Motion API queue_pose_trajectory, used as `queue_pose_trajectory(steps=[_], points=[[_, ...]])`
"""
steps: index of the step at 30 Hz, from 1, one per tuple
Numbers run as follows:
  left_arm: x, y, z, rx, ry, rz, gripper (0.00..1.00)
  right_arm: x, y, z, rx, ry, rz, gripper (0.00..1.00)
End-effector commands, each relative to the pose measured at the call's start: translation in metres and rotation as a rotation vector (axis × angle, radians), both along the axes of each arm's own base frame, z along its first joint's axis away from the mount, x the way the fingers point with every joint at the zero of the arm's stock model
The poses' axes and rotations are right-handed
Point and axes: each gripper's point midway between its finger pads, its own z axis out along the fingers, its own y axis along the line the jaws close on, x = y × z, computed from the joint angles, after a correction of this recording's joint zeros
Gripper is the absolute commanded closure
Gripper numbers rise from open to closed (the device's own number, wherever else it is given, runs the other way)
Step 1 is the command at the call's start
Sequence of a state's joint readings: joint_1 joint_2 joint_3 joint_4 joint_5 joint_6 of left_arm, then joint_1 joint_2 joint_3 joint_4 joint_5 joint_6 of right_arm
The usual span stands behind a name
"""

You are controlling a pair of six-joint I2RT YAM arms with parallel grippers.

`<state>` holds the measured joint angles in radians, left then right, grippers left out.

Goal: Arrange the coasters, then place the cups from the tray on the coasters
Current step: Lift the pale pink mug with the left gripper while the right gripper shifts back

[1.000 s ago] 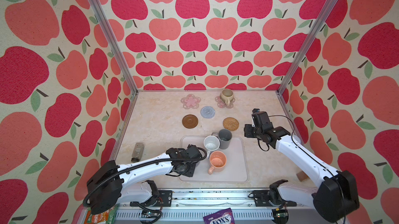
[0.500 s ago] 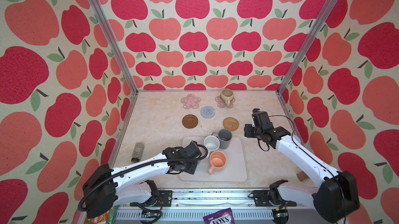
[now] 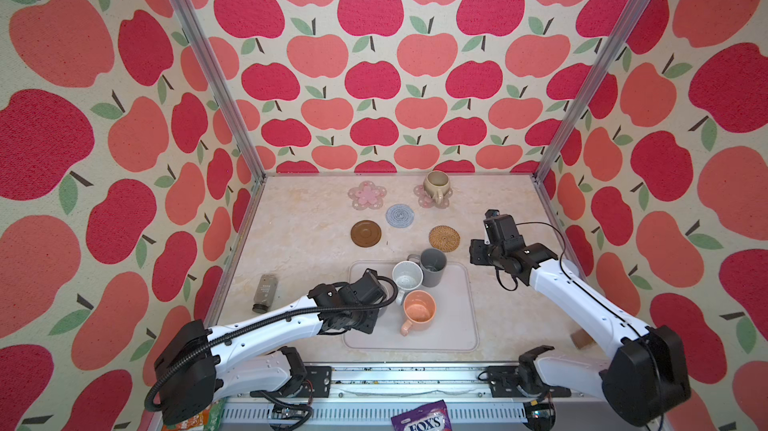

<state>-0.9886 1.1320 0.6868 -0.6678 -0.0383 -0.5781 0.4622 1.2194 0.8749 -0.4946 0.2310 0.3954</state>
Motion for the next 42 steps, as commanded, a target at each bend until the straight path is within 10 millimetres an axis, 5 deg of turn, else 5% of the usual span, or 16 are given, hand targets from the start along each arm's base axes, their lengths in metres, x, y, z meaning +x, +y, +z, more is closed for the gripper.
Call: queue_pose_trajectory(steps=[1,11,24,42], points=[[0.008,0.008,-0.003,0.033,-0.035,0.032,0.65,-0.004,-0.008,-0.001,-0.013,0.004,-0.026,0.40],[0.012,0.002,-0.016,0.046,-0.030,0.018,0.70,-0.008,-0.011,0.003,-0.010,-0.002,-0.039,0.40],[0.020,-0.004,-0.010,0.036,-0.067,-0.005,1.00,-0.018,-0.020,0.007,-0.022,-0.007,-0.052,0.39],[0.031,-0.013,-0.003,0.088,-0.073,-0.001,1.00,-0.039,-0.038,0.025,-0.040,-0.030,-0.079,0.39]])
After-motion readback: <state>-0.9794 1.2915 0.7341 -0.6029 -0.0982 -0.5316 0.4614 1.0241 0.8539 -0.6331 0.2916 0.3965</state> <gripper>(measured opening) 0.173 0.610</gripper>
